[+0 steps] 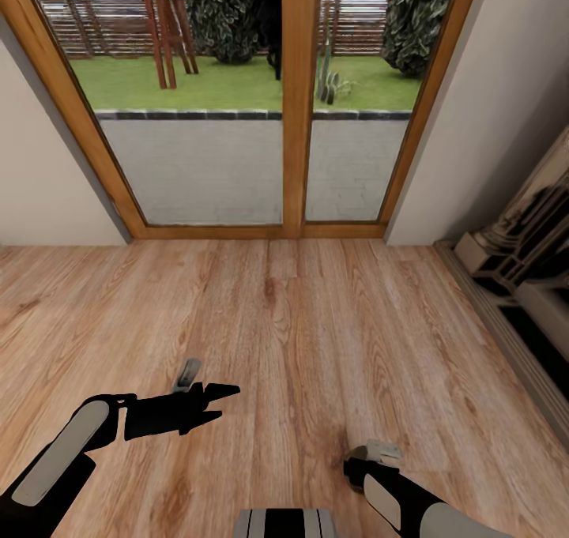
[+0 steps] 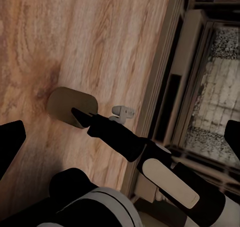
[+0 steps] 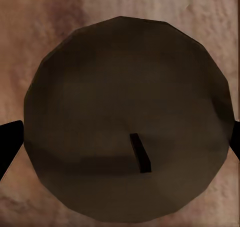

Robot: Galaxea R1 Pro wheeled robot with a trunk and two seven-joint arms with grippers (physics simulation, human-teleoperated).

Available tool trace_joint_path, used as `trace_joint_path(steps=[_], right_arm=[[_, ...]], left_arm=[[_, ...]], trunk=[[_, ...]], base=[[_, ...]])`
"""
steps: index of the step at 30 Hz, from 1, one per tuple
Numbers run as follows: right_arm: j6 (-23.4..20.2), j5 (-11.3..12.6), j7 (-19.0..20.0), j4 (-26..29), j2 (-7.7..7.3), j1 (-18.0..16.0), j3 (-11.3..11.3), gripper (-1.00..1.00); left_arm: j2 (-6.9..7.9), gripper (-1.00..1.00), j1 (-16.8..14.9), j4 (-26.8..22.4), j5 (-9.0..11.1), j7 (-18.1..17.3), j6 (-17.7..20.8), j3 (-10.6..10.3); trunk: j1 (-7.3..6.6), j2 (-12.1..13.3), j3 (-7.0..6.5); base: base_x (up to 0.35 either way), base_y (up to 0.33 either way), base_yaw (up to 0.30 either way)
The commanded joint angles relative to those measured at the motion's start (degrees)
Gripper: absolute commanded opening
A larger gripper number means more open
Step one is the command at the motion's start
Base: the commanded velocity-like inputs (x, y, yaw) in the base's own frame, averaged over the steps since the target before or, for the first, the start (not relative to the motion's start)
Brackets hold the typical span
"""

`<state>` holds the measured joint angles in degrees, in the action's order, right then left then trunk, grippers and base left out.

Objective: Place each of the two pumpkins and all three candles from the living room inside a cabinet in the living room (use any cabinet), then make sure every cabinet is closed, and position the cauldron so it is next to a table in the living room.

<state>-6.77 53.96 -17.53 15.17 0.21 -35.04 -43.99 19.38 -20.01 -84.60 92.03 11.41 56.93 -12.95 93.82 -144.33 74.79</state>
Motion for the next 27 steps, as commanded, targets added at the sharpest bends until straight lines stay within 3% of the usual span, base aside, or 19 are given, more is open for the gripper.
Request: trace_joint_path(steps=[1, 27], right_arm=[[-0.3, 0.4, -0.4, 0.1, -0.04, 0.0, -0.4, -1.00], [-2.0, 0.4, -0.4, 0.9, -0.21, 0.0, -0.2, -1.00]], left_arm=[[0.04, 1.00, 0.0, 0.0, 0.6, 0.6, 0.0, -0.1], [0.04, 1.00, 0.0, 0.7, -0.3, 1.4, -0.3, 0.0]], trunk=[[-0.03, 0.0, -0.19], [-0.70, 0.3, -5.95]], base=[[0.000, 0.000, 0.000], [0.000, 0.000, 0.000]])
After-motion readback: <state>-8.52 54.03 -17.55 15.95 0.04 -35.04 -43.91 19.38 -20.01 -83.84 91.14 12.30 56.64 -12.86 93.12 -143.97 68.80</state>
